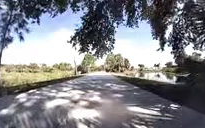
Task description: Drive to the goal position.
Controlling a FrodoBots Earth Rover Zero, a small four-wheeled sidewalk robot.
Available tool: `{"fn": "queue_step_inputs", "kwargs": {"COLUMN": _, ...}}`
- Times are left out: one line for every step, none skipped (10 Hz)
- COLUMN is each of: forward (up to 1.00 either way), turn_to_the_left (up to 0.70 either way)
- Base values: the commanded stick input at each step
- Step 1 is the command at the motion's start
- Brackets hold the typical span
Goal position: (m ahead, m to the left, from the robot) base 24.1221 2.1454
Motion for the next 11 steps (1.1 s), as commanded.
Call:
{"fn": "queue_step_inputs", "kwargs": {"forward": 0.85, "turn_to_the_left": -0.33}}
{"fn": "queue_step_inputs", "kwargs": {"forward": 0.85, "turn_to_the_left": -0.17}}
{"fn": "queue_step_inputs", "kwargs": {"forward": 0.85, "turn_to_the_left": -0.04}}
{"fn": "queue_step_inputs", "kwargs": {"forward": 0.85, "turn_to_the_left": 0.0}}
{"fn": "queue_step_inputs", "kwargs": {"forward": 0.85, "turn_to_the_left": 0.0}}
{"fn": "queue_step_inputs", "kwargs": {"forward": 0.85, "turn_to_the_left": 0.0}}
{"fn": "queue_step_inputs", "kwargs": {"forward": 0.85, "turn_to_the_left": 0.0}}
{"fn": "queue_step_inputs", "kwargs": {"forward": 0.85, "turn_to_the_left": 0.0}}
{"fn": "queue_step_inputs", "kwargs": {"forward": 0.85, "turn_to_the_left": 0.0}}
{"fn": "queue_step_inputs", "kwargs": {"forward": 0.85, "turn_to_the_left": 0.0}}
{"fn": "queue_step_inputs", "kwargs": {"forward": 0.85, "turn_to_the_left": 0.0}}
